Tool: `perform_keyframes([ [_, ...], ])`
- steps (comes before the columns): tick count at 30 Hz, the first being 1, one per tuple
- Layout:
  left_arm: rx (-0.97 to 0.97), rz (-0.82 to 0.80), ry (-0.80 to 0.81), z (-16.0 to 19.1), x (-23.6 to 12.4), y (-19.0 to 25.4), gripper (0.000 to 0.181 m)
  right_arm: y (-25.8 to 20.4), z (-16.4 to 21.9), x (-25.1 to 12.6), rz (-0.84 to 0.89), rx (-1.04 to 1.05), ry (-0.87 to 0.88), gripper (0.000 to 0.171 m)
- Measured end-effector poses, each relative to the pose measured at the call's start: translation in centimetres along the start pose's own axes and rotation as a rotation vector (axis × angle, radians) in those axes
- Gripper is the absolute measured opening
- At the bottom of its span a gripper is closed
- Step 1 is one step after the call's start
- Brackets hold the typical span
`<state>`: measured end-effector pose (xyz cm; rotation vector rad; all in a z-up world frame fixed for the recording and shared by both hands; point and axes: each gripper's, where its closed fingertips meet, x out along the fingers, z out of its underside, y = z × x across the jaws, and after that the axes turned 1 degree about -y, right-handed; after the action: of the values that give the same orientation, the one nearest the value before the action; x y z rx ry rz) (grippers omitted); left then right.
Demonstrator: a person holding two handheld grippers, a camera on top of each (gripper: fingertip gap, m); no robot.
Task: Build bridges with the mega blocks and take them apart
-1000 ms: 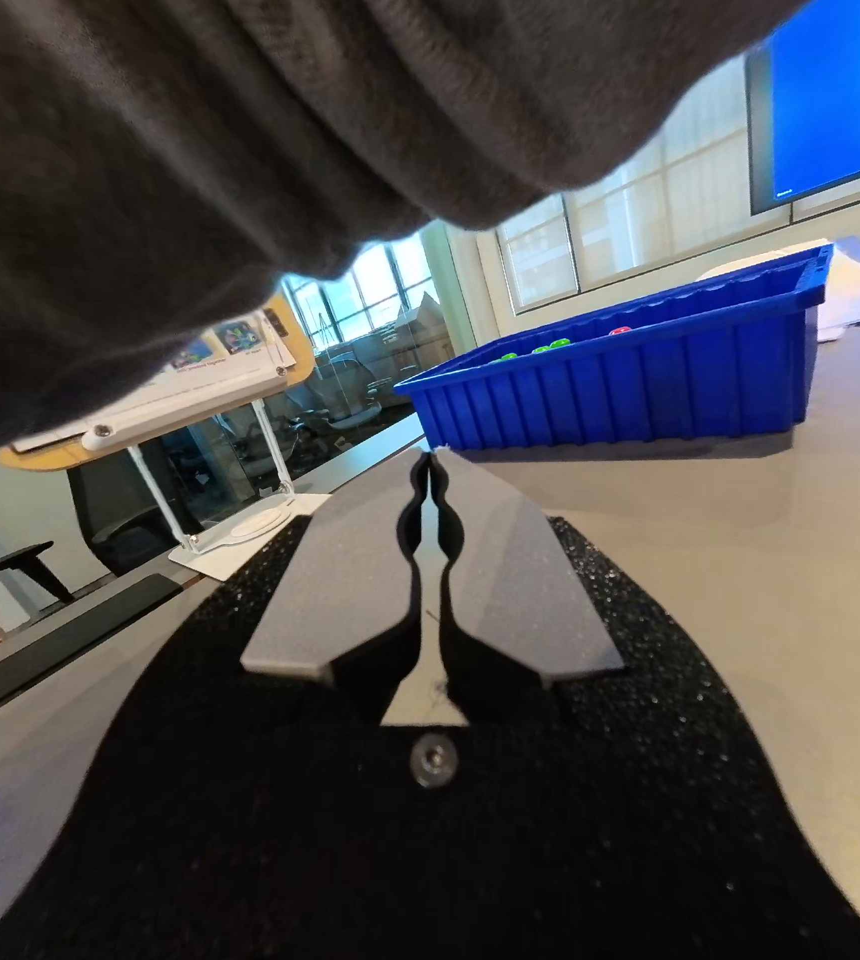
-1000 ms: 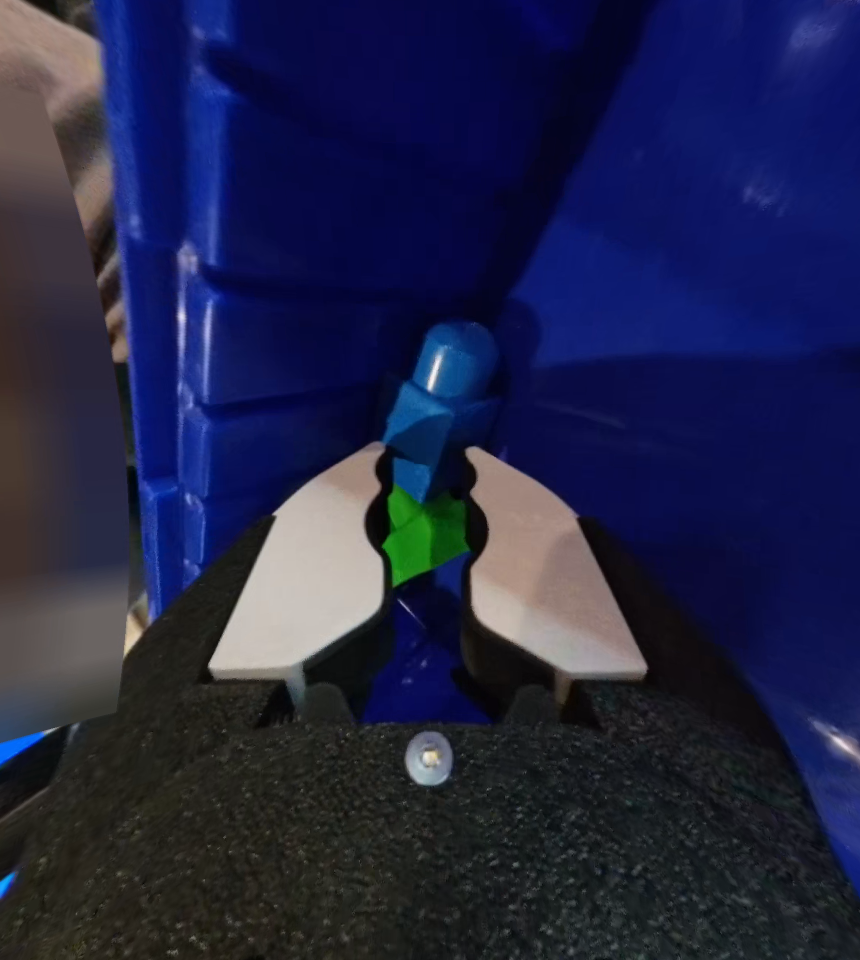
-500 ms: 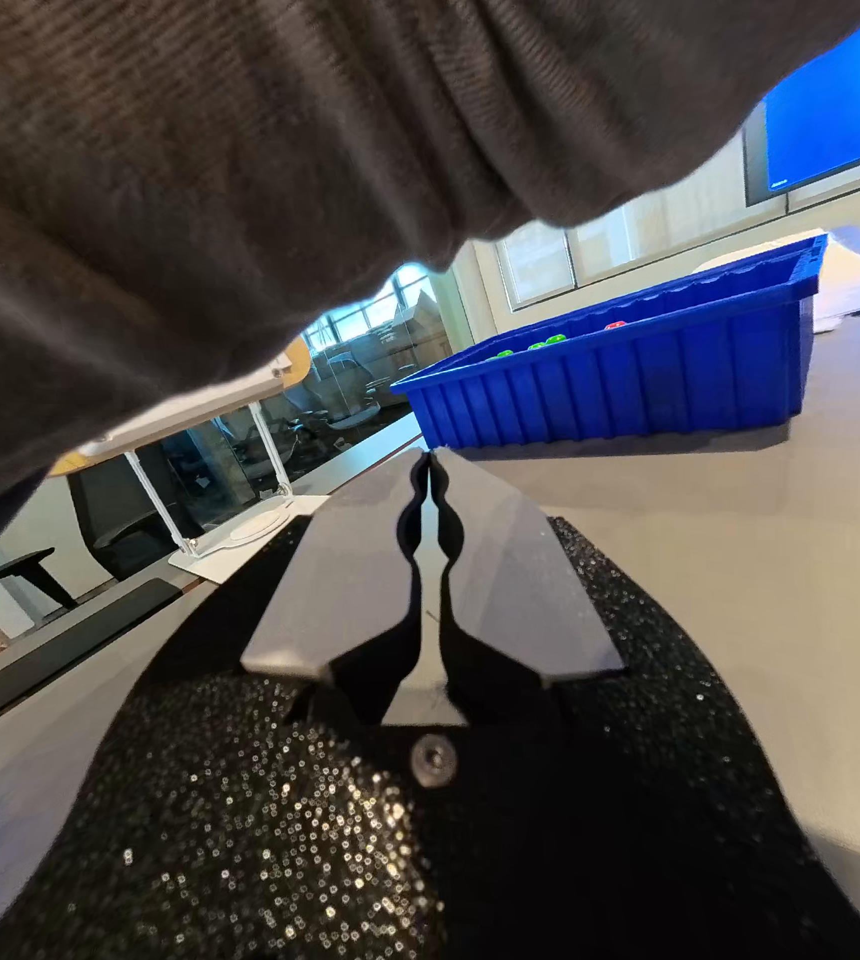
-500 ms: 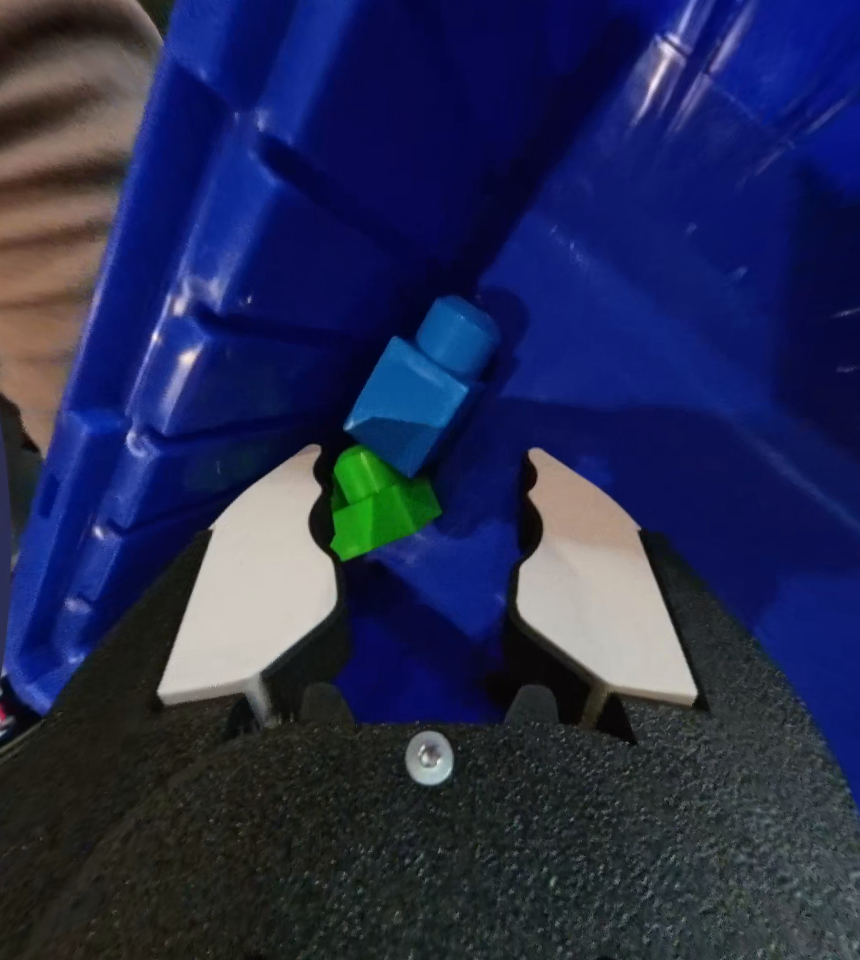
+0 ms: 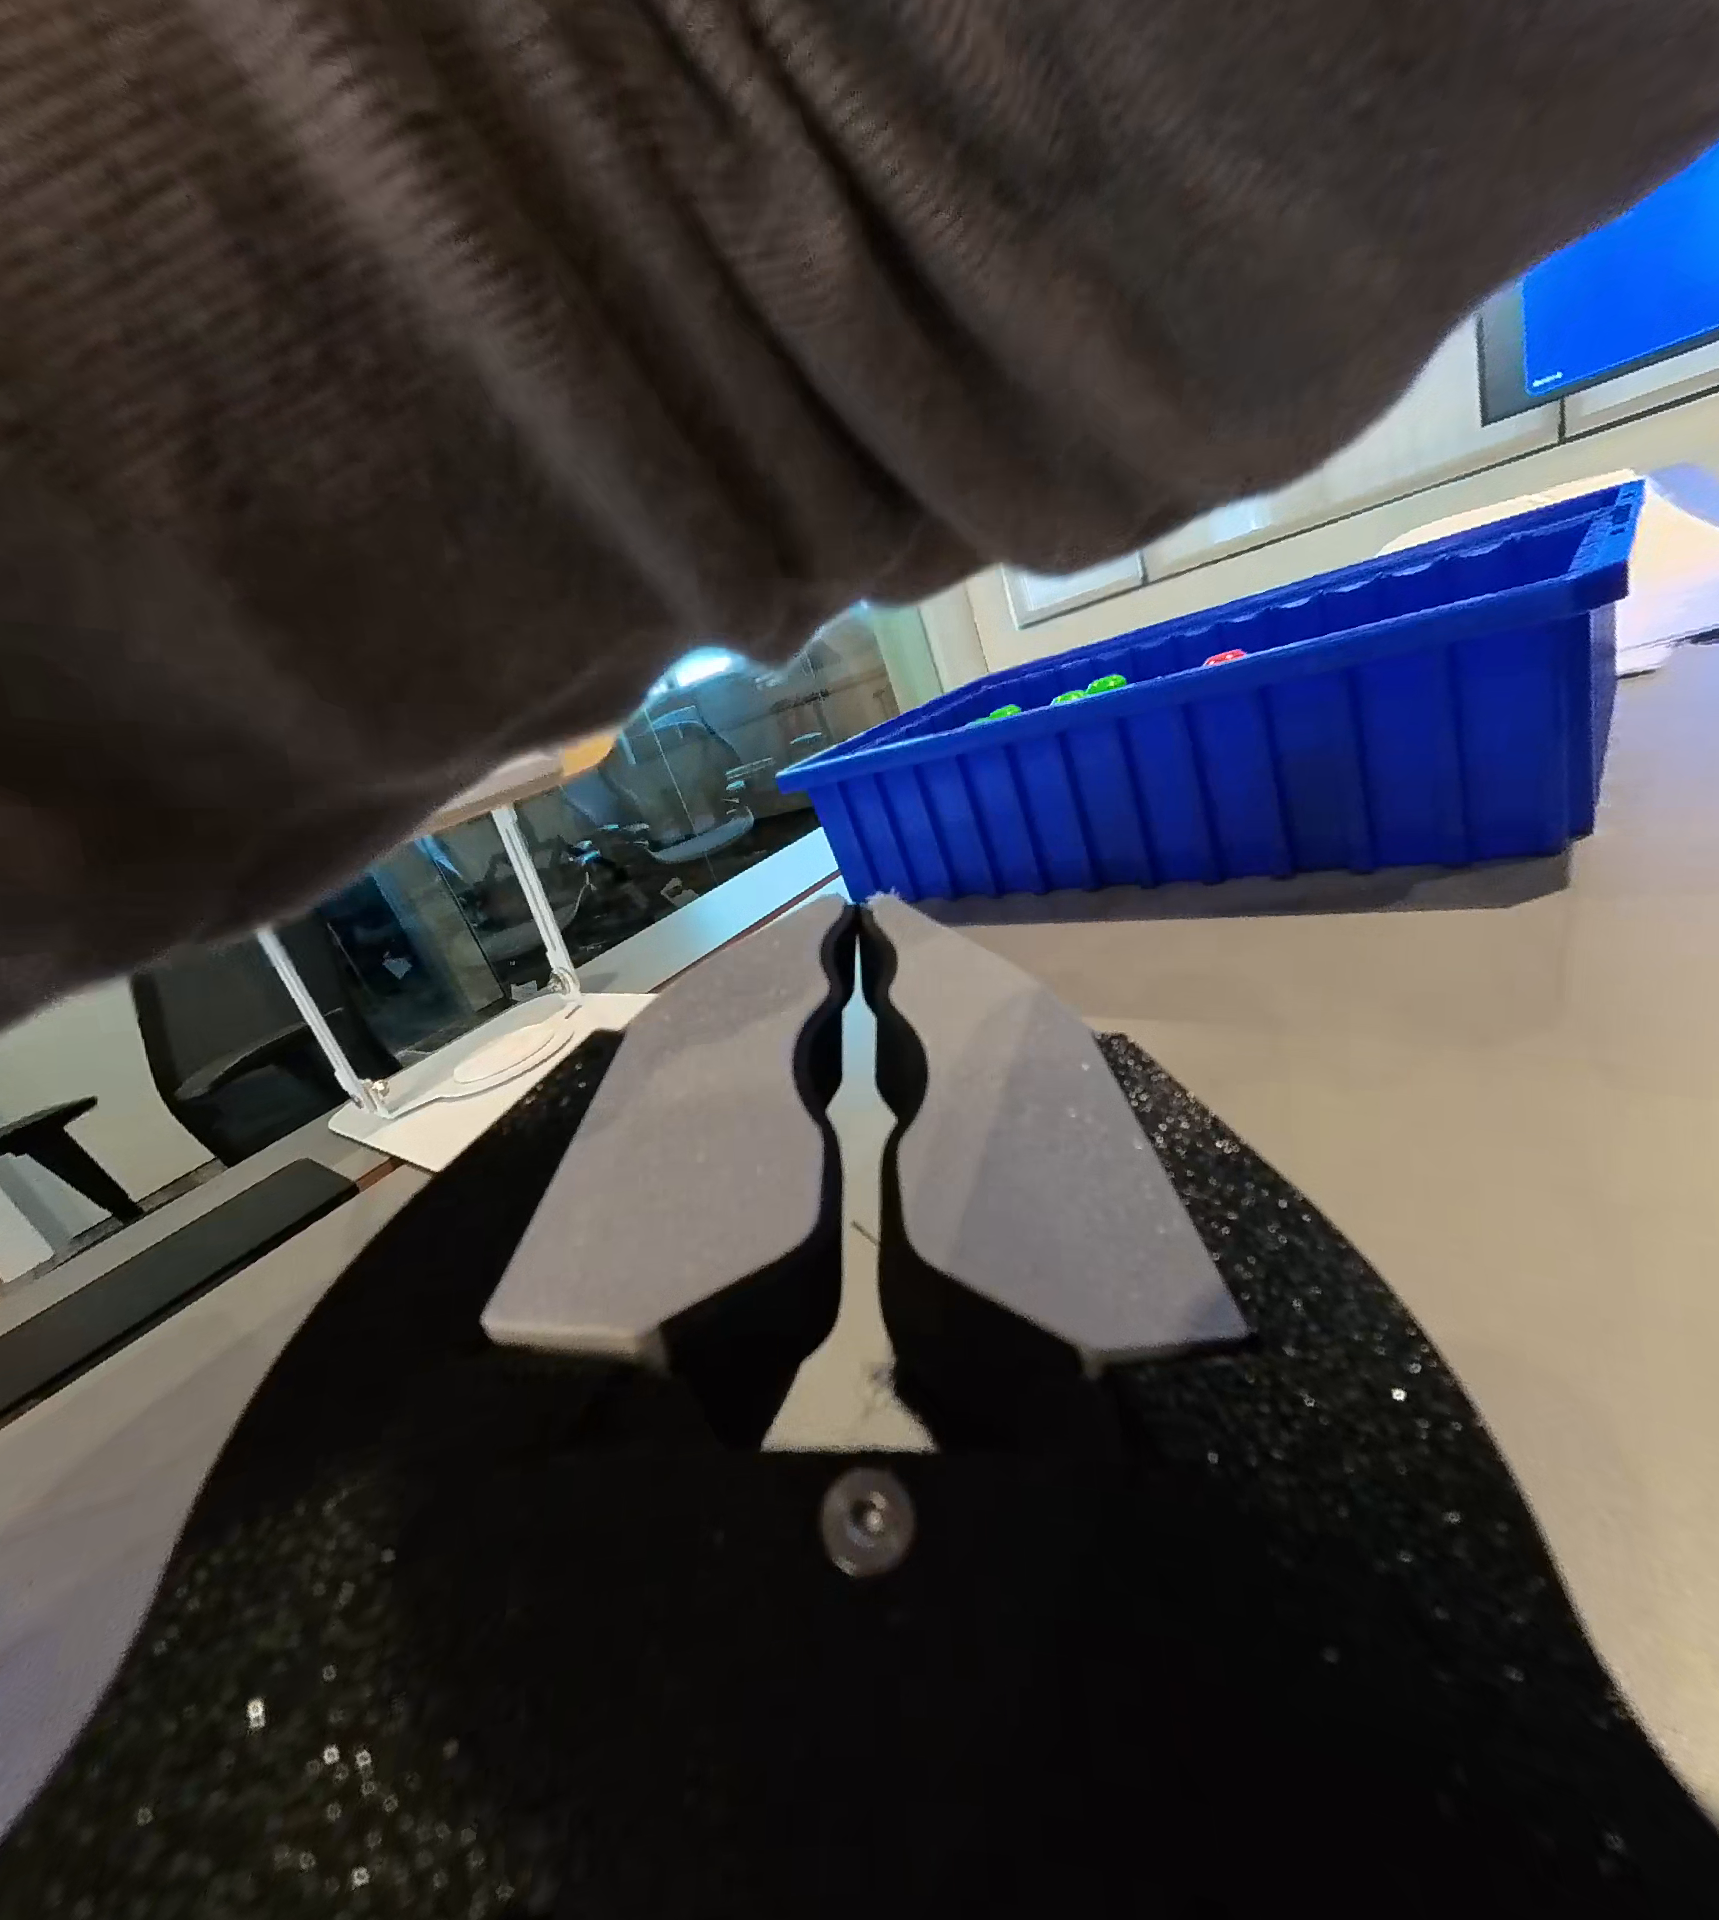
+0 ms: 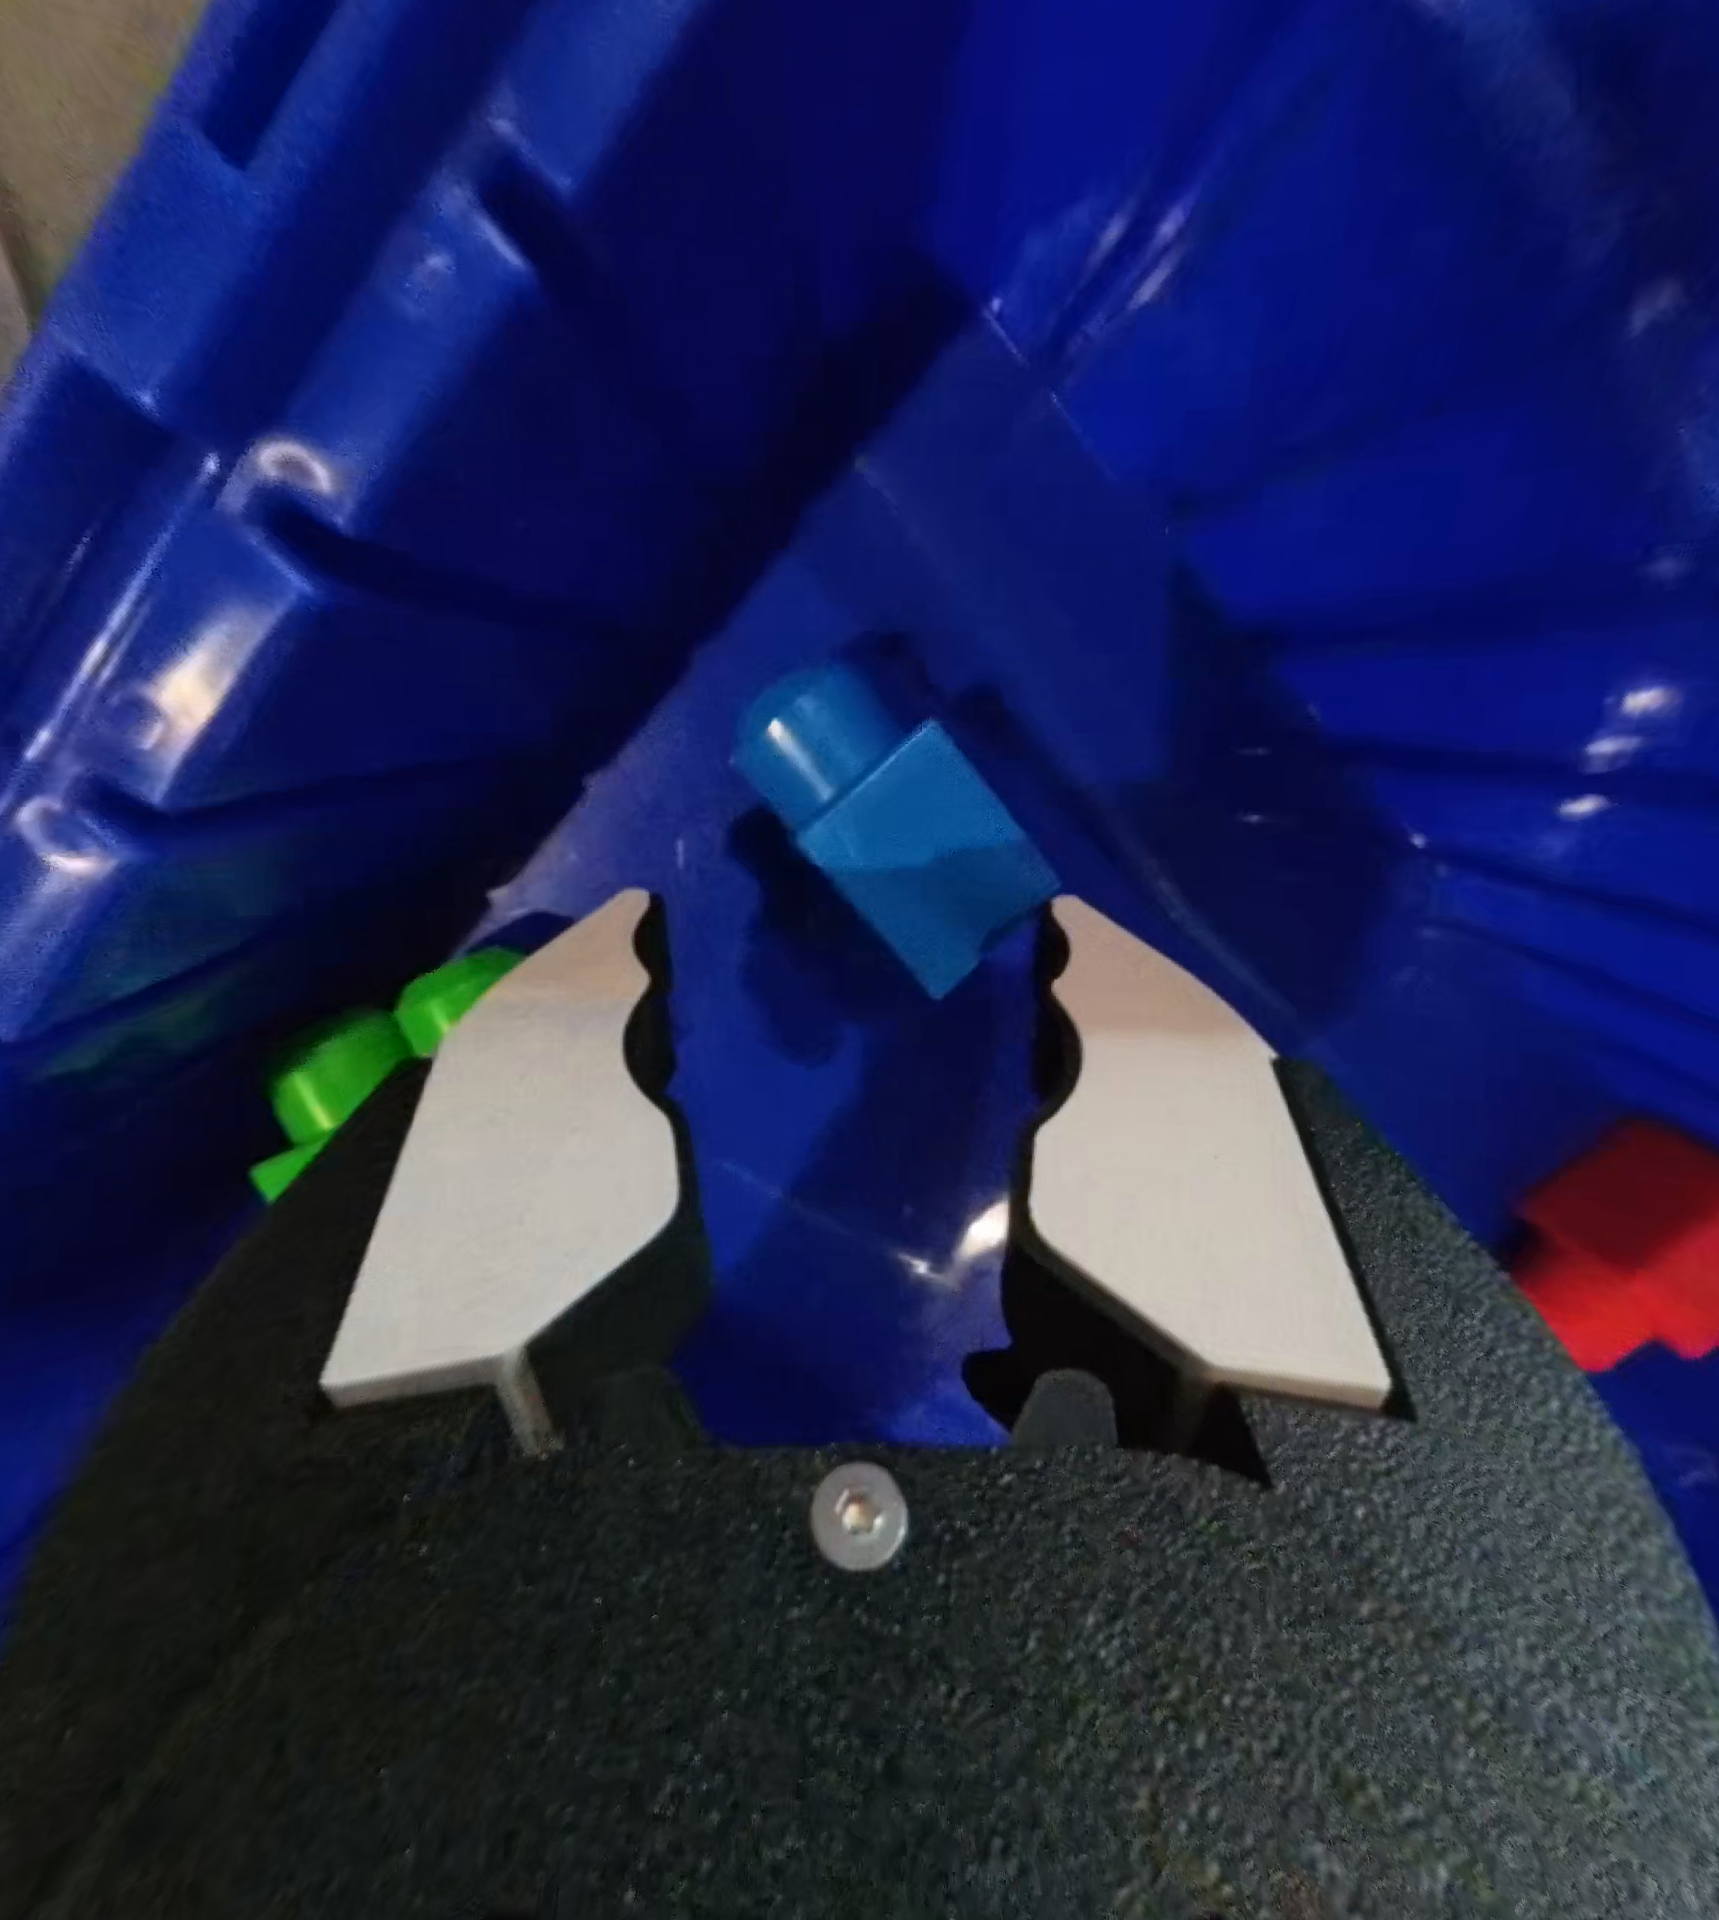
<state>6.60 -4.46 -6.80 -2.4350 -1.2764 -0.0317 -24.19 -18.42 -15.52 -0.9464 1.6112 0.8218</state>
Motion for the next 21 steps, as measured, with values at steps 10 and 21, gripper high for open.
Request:
perform_keyframes([
  [10,0.006,0.007,0.001,0.0,-0.1,0.1,0.0,1.1,0.8,1.7,0.045,-0.223,-0.195,0.055],
  [21,0.003,-0.022,-0.008,0.1,-0.2,-0.4,0.0,0.1,9.1,-12.9,0.257,0.32,0.19,0.056],
])
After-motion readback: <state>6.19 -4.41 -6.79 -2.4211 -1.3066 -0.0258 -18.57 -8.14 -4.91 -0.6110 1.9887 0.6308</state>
